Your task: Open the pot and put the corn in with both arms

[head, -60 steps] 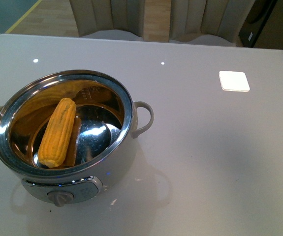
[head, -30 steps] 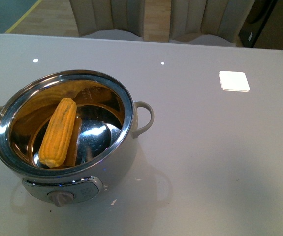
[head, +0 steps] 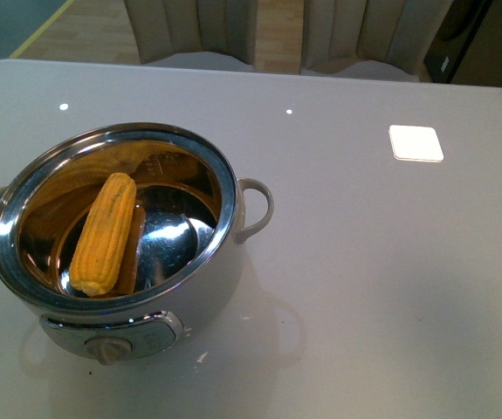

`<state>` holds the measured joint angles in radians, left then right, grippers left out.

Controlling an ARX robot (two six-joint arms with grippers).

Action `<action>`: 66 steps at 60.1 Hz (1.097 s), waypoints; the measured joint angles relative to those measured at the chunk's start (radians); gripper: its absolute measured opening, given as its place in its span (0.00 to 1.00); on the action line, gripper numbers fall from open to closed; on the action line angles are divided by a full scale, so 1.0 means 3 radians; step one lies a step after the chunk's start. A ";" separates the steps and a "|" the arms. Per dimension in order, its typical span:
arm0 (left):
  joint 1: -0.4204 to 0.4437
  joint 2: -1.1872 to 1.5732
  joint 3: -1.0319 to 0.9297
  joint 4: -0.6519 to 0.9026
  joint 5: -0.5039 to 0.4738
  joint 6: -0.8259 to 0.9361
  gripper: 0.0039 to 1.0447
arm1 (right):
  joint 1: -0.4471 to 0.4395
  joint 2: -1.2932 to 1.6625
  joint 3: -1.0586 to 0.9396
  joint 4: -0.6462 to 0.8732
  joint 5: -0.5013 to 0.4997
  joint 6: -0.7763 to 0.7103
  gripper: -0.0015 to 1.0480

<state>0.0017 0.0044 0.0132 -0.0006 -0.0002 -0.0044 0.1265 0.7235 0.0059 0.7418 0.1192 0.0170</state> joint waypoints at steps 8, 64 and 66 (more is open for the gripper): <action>0.0000 0.0000 0.0000 0.0000 0.0001 0.0000 0.93 | -0.0287 -0.0596 0.0024 -0.0699 -0.0355 -0.0037 0.02; 0.0000 0.0000 0.0000 0.0000 0.0000 0.0000 0.93 | -0.0409 -0.2131 0.0032 -0.2300 -0.0392 -0.0037 0.02; 0.0000 0.0000 -0.0001 0.0000 -0.0001 0.0000 0.93 | -0.0409 -0.2253 0.0032 -0.2410 -0.0389 -0.0038 0.02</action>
<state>0.0017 0.0044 0.0128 -0.0006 -0.0006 -0.0044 0.0036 0.0475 0.0154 0.0189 0.0025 0.0055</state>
